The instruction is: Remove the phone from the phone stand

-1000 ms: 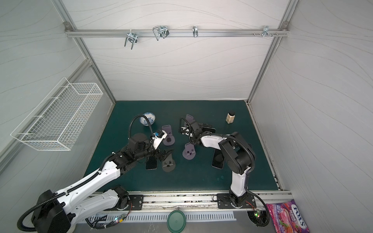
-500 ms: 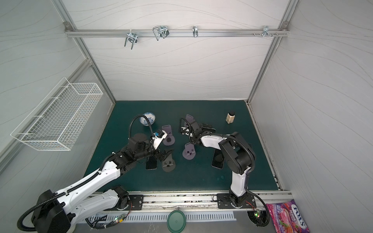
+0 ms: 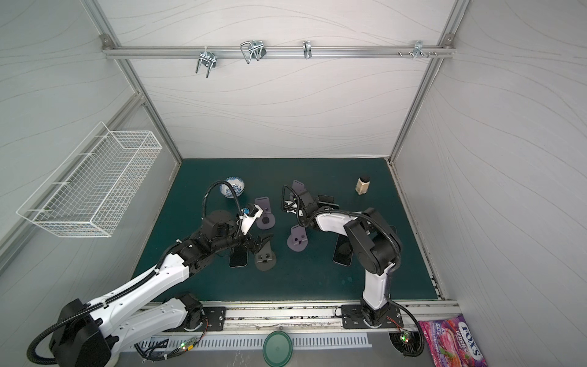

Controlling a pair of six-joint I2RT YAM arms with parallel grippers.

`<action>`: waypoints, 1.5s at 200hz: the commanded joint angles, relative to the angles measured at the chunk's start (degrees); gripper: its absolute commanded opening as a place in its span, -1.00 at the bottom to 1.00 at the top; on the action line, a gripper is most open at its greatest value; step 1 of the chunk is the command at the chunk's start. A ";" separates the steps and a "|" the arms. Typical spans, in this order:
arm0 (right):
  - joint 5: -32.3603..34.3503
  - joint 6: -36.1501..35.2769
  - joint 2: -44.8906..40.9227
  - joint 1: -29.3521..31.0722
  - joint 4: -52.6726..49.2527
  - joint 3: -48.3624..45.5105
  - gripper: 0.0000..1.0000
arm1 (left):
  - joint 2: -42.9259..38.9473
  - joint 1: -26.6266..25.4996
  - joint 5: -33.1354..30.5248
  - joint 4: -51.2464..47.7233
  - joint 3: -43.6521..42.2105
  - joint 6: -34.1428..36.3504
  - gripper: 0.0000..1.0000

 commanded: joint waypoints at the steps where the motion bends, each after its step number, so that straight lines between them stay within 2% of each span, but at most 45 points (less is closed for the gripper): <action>1: -1.06 -0.43 -0.71 -0.18 -2.53 1.39 0.24 | -0.44 -0.20 -0.60 1.72 1.14 0.08 0.89; 34: -1.30 -0.43 -1.07 -0.16 -3.29 1.80 0.25 | -0.61 -0.08 -0.70 1.75 1.14 0.03 0.89; 67: -0.67 -0.81 -0.46 -0.51 -3.17 2.26 0.33 | -0.70 -0.14 -0.79 1.77 1.14 -0.07 0.89; 103: 0.25 -1.18 0.12 -0.90 -1.77 2.34 0.56 | -0.62 -0.14 -0.79 1.75 1.14 -0.22 0.89; 143: 0.27 -1.40 0.50 -1.29 -0.91 2.35 0.68 | -0.36 -0.23 -0.70 1.96 1.14 -0.39 0.89; 214: 0.07 -3.21 1.18 -1.63 2.40 0.79 0.58 | -0.09 -0.20 -0.53 2.02 1.14 -0.50 0.89; 300: 0.26 -5.00 2.61 -2.21 4.66 0.57 0.59 | -0.14 -0.45 -0.70 1.96 1.11 -0.39 0.89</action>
